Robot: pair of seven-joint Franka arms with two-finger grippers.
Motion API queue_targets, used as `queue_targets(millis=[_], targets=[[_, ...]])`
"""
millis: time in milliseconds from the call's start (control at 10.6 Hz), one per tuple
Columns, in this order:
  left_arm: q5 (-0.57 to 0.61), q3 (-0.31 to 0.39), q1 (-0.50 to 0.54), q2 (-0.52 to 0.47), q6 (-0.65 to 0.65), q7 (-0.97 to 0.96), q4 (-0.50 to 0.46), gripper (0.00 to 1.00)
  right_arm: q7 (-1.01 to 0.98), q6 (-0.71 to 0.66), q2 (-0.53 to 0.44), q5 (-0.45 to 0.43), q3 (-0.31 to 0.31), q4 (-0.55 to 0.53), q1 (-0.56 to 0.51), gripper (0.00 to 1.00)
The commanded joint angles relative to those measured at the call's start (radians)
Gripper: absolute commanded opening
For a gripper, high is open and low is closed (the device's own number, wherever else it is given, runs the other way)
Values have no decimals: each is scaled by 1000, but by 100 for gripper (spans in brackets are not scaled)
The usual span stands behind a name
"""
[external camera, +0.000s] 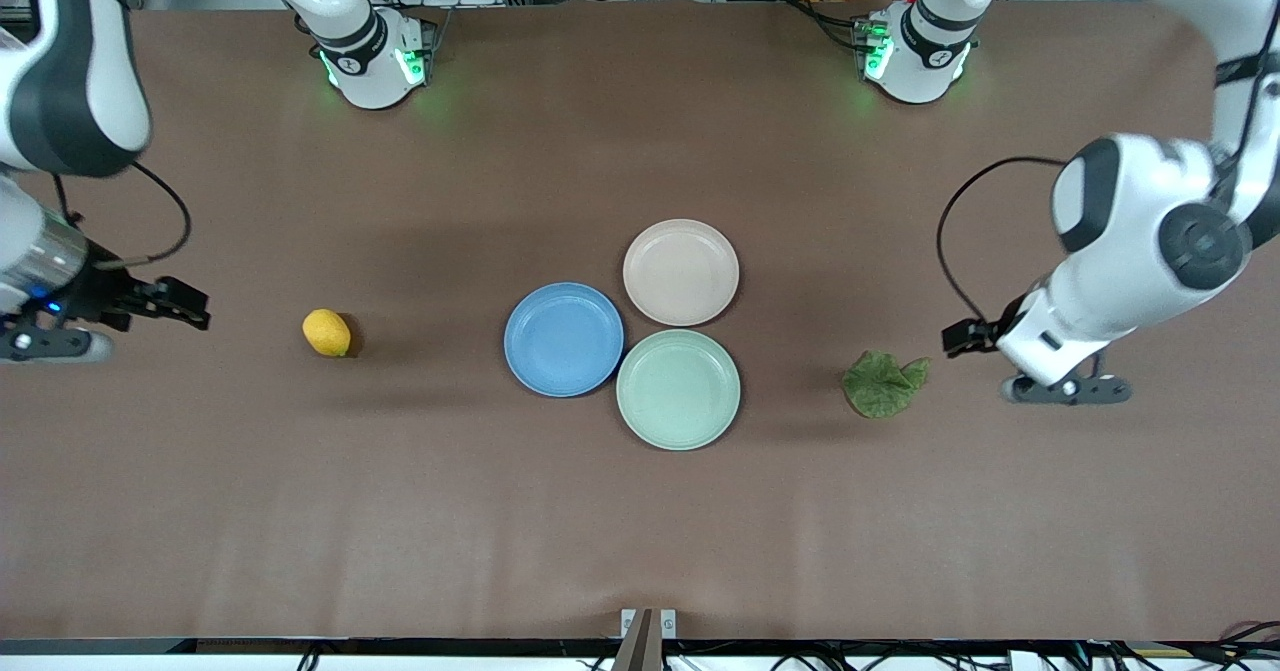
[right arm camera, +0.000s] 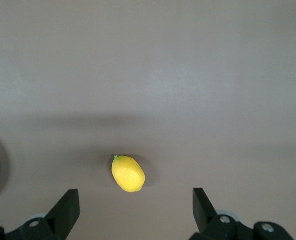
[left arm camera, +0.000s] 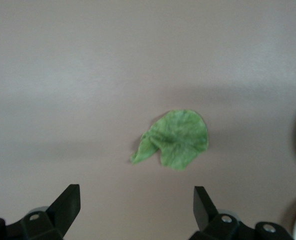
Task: Place lemon and lettuce in plates
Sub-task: 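Reach the right gripper to the lemon while the left gripper reaches the lettuce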
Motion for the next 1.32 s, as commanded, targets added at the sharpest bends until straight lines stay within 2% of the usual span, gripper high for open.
queue_targets(millis=[0, 188, 377, 754, 848, 942, 1130, 1225], targets=[[-19, 5, -41, 124, 109, -34, 16, 100, 1, 86, 29, 9, 9, -84, -14, 100], [-12, 5, -73, 207, 190, -93, 0, 100, 2, 111, 69, 9, 9, -96, -17, 100], [3, 6, -76, 231, 318, -91, -74, 100, -8, 120, 91, 9, 14, -116, 15, 100], [36, 11, -76, 241, 341, -91, -111, 100, -162, 238, 97, -25, 15, -222, 55, 100], [68, 13, -76, 242, 341, -93, -115, 84, -166, 255, 100, -69, 19, -240, 88, 100], [111, 13, -76, 244, 341, -93, -115, 62, -166, 308, 101, -139, 20, -274, 96, 100], [134, 13, -75, 241, 338, -102, -114, 10, -188, 465, 111, -155, 22, -378, 98, 100], [136, 11, -78, 235, 335, -135, -112, 0, -219, 553, 120, -155, 22, -430, 93, 100]])
